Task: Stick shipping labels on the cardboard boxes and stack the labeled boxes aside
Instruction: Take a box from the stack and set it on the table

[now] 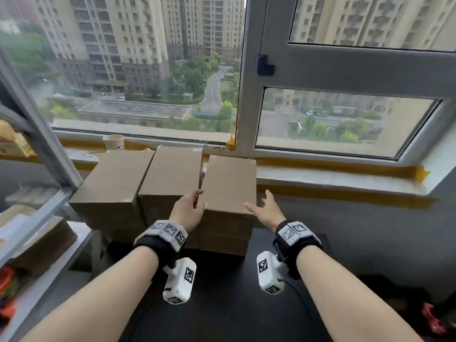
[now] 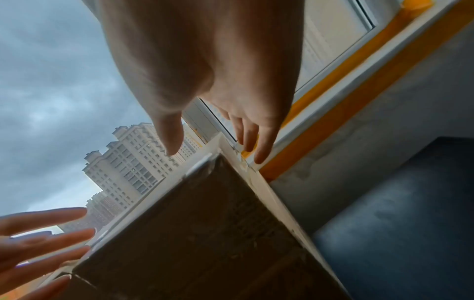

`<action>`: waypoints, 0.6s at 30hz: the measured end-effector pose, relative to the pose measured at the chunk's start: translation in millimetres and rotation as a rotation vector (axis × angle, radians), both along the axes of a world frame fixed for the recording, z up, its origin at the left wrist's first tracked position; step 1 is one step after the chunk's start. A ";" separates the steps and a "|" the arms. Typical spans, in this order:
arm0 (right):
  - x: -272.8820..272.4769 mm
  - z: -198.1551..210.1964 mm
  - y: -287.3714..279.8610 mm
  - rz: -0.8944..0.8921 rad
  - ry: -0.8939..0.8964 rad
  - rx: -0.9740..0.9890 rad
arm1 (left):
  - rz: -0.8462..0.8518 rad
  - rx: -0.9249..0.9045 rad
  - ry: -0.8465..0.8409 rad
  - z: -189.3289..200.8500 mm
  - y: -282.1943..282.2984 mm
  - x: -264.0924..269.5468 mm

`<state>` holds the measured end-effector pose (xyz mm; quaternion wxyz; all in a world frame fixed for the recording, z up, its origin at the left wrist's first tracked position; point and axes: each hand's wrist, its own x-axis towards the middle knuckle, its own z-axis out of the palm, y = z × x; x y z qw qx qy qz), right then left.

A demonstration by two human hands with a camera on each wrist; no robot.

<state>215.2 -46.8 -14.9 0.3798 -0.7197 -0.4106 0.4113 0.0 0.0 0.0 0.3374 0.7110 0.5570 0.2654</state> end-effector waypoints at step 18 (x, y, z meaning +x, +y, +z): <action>17.3 -8.8 -15.3 -0.039 0.473 0.124 | 0.013 -0.127 -0.136 2.2 -10.1 22.3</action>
